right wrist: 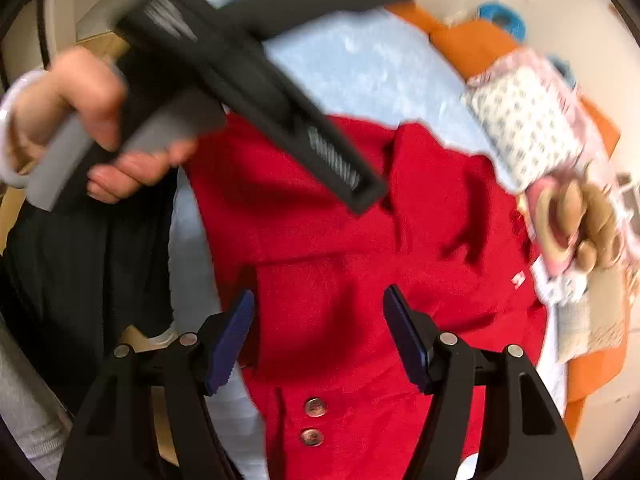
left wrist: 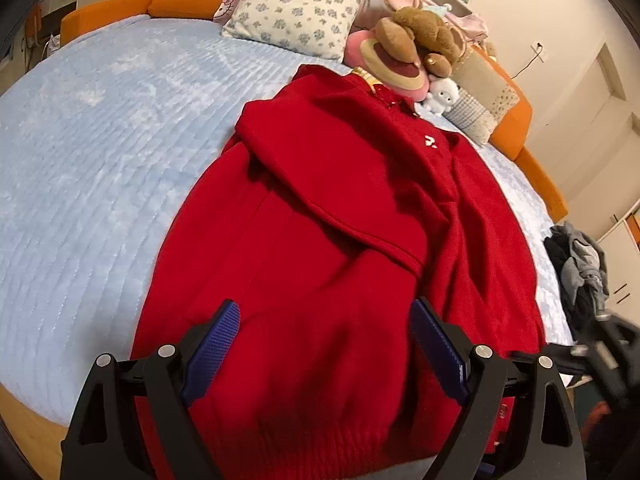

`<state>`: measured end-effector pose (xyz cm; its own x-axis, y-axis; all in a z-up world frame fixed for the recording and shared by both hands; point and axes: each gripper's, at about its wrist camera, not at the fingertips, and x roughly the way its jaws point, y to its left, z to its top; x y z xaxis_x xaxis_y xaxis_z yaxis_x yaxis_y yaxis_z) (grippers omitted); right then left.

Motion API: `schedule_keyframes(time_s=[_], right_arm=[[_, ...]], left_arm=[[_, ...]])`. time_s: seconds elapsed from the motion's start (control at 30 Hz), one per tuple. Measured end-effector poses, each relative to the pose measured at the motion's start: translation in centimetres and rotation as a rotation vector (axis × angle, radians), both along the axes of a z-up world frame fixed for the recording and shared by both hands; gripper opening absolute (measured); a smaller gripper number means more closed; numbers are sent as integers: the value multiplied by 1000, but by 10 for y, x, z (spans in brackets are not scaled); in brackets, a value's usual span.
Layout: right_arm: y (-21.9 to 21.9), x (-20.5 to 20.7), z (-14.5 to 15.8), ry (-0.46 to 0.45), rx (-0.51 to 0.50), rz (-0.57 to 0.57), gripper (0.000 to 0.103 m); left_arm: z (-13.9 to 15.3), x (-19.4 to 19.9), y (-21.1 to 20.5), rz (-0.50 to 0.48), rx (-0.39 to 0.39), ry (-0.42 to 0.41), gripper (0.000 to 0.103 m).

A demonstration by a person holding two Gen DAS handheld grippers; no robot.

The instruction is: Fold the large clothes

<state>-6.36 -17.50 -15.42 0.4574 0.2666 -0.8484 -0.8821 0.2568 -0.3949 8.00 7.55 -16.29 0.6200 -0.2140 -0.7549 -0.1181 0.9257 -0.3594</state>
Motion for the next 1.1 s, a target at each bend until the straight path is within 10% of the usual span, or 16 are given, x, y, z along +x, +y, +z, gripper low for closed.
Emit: schedule_keyframes(time_s=[0.27,0.63,0.8,1.0,1.1], right_arm=[[-42,42,4,176,168,-223,23],[-161,98,7,535,587,-594,12],[-187,95,-9,619,673,-636,11],[-202,93,-21,823,855,-636,7],[-193,97,-6,905,967,-588,6]], left_arm=[[4,-23,-10,-34,-38,-23,90],[4,-39,-91,-309,-175,-28,90],[2,-26,-140,-378,-93,-18,90],[-8,3,-130,-359,-215,-4,90],[18,16,-127,-395,-117,-38,90]])
